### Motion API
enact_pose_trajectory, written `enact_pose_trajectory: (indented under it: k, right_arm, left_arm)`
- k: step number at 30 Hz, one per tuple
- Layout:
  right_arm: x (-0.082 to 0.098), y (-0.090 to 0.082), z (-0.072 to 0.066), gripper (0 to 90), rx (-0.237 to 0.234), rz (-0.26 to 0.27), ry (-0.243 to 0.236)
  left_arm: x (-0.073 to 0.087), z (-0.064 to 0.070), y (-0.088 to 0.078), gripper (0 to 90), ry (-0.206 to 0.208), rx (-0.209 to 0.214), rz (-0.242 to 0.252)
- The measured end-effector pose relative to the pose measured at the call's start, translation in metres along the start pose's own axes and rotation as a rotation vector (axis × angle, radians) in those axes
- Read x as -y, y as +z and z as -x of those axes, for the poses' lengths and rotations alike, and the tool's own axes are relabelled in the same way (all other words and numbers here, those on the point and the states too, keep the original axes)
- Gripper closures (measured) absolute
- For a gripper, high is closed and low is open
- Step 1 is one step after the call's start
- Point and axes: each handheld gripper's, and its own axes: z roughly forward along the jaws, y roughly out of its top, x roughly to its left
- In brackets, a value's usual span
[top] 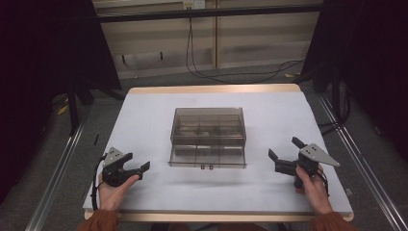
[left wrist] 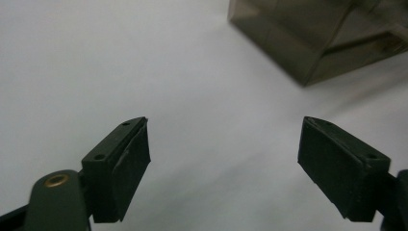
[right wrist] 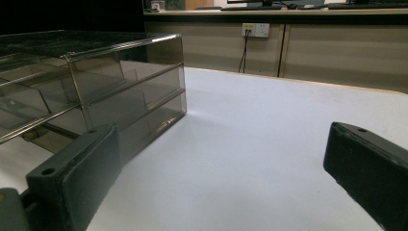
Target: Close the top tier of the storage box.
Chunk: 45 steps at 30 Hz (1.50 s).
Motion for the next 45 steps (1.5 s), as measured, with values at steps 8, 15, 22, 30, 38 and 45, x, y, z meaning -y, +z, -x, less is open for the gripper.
enact_pose_trajectory:
  k: [8, 15, 22, 30, 38, 45]
  right_arm:
    - [0.0, 0.0, 0.0, 0.0, 0.0, 0.006, -0.003]
    - [0.0, 0.0, -0.001, 0.0, 0.003, 0.009, -0.009]
    - [0.0, 0.0, -0.002, 0.0, 0.005, 0.01, -0.018]
    - [0.0, -0.001, -0.001, 0.0, 0.002, 0.012, -0.015]
    - [0.0, 0.0, -0.002, 0.0, 0.006, 0.011, -0.018]
    - [0.001, 0.0, -0.002, 0.0, 0.001, 0.013, -0.02]
  left_arm:
    - [-0.003, 0.023, -0.006, 29.1, 0.039, 0.13, 0.027]
    - [-0.005, 0.042, -0.008, 40.1, 0.109, 0.19, -0.012]
    - [-0.009, 0.06, -0.012, 47.9, 0.144, 0.256, -0.03]
    - [-0.009, 0.072, -0.011, 55.1, 0.165, 0.322, -0.056]
    - [-0.008, 0.077, -0.01, 58.0, 0.189, 0.39, -0.075]
    - [-0.008, 0.085, -0.006, 58.2, 0.215, 0.438, -0.106]
